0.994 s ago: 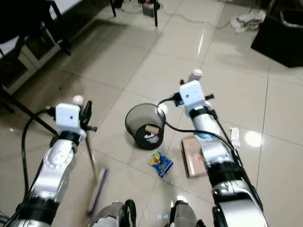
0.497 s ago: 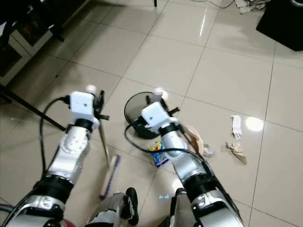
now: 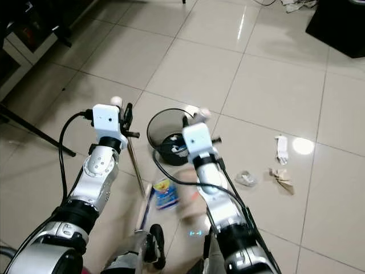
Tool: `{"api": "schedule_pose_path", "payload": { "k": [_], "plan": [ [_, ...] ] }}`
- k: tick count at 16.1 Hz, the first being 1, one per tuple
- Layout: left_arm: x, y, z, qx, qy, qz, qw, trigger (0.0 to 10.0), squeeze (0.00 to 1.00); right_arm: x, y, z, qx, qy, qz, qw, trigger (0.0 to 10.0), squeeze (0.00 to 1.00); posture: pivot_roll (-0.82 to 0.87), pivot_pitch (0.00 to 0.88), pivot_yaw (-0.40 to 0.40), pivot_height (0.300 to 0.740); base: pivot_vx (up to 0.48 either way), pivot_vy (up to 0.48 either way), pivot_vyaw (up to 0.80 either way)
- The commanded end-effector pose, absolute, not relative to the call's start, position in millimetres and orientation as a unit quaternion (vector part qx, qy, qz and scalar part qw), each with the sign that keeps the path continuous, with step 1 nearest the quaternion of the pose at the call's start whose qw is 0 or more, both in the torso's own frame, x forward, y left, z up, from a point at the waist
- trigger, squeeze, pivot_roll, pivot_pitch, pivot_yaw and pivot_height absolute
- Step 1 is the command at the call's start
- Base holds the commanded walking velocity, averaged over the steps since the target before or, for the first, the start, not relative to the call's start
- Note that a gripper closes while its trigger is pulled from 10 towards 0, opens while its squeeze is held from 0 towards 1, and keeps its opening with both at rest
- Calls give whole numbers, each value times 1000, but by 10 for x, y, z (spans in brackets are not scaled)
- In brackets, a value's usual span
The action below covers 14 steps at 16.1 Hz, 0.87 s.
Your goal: Sweep floor
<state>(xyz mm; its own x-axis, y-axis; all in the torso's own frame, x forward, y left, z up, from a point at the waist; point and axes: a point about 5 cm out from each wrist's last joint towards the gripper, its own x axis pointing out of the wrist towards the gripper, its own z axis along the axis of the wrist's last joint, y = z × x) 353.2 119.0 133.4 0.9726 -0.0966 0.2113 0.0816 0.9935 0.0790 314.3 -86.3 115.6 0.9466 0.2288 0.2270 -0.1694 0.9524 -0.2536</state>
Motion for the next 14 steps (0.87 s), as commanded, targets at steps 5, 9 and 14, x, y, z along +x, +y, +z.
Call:
{"api": "schedule_pose_path", "payload": {
  "k": [5,9,14],
  "plan": [
    [3540,1373,1242,46,-93,-20,994,10000,0,3118,-1277,1263,-149,-128,76,977,10000,0,-21,304,144,740,0,0,0],
    [3558,1386,1249,47,-94,-18,994,10000,0,3141,-1388,1506,-141,-154,75,975,10000,0,-29,296,144,740,0,0,0],
    [3581,1354,1251,44,-93,-20,995,10000,0,3136,-1377,1702,-87,-168,86,978,10000,0,-34,288,146,740,0,0,0]
  ]
}}
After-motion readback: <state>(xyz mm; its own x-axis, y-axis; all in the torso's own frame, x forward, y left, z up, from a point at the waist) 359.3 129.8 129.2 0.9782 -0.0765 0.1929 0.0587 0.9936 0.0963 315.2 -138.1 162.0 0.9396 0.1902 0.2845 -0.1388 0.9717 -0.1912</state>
